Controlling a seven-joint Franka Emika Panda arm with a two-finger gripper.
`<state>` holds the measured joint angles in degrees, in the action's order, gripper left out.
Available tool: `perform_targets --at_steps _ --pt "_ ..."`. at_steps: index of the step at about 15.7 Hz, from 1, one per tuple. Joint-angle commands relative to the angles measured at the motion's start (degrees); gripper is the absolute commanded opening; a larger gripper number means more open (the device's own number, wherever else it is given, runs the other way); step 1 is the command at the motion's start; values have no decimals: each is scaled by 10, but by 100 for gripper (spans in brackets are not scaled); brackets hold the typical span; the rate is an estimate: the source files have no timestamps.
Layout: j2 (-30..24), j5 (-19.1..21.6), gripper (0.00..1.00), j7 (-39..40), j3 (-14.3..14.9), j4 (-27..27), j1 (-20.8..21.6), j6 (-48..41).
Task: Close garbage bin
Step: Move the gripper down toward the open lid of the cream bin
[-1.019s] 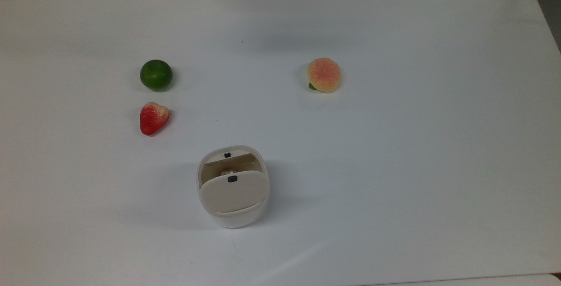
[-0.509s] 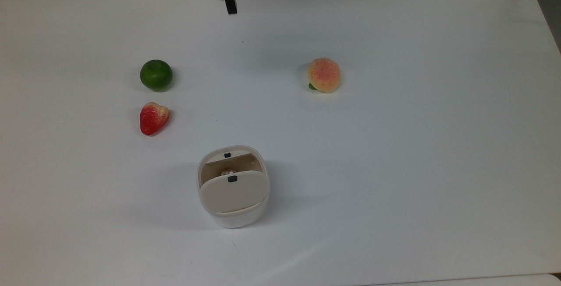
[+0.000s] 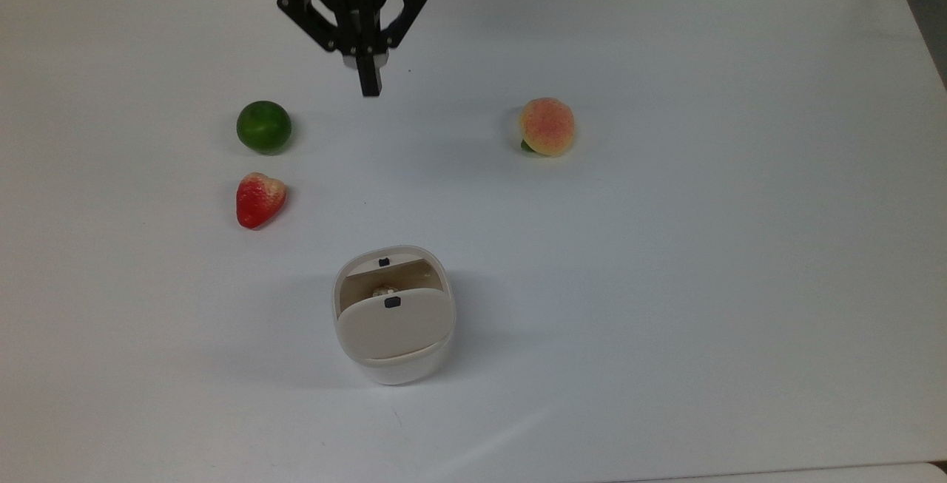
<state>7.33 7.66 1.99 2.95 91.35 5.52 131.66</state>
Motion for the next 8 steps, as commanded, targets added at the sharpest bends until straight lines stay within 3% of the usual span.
perform_targets --at_steps 1,8 --pt "47 2 0 -51 1 -27 5 91" --pt "133 5 0 -85 1 -78 5 235"
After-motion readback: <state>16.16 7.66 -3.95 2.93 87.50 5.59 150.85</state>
